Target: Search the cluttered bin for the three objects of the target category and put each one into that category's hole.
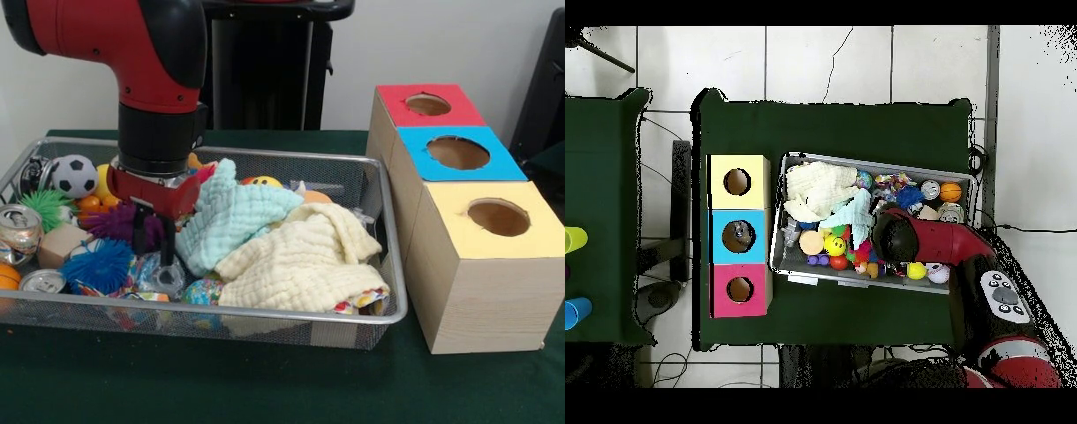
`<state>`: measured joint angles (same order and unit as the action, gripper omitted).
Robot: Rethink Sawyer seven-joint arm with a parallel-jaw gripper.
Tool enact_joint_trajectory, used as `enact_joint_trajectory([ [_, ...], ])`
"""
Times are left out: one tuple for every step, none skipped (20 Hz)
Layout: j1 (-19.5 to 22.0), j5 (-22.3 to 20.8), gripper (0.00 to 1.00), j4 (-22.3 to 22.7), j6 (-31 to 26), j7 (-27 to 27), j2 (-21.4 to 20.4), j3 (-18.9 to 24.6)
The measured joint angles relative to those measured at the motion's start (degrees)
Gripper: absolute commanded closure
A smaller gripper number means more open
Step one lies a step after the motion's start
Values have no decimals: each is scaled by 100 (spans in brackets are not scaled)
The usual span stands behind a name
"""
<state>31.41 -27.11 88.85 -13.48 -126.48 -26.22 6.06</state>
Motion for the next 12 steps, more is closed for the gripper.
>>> enact_joint_trajectory([
  [0,0,100,-3,-1,0,0,0],
  [-1,0,100,-7,-2,0,0,-1],
  [0,5,100,-11,-2,0,1,-1],
  [1,12,100,-17,-2,0,0,-1],
  [0,15,100,-20,-3,0,0,-1],
  [0,19,100,-22,-4,0,-1,-1],
  [0,24,100,-26,-4,0,-1,-1],
  [0,29,100,-30,-4,0,-1,-1],
  [0,34,100,-35,-4,0,-1,-1],
  [1,41,100,-40,-4,0,-1,-1],
  [0,43,100,-41,-4,0,-1,0],
  [0,45,100,-42,-4,0,-1,0],
])
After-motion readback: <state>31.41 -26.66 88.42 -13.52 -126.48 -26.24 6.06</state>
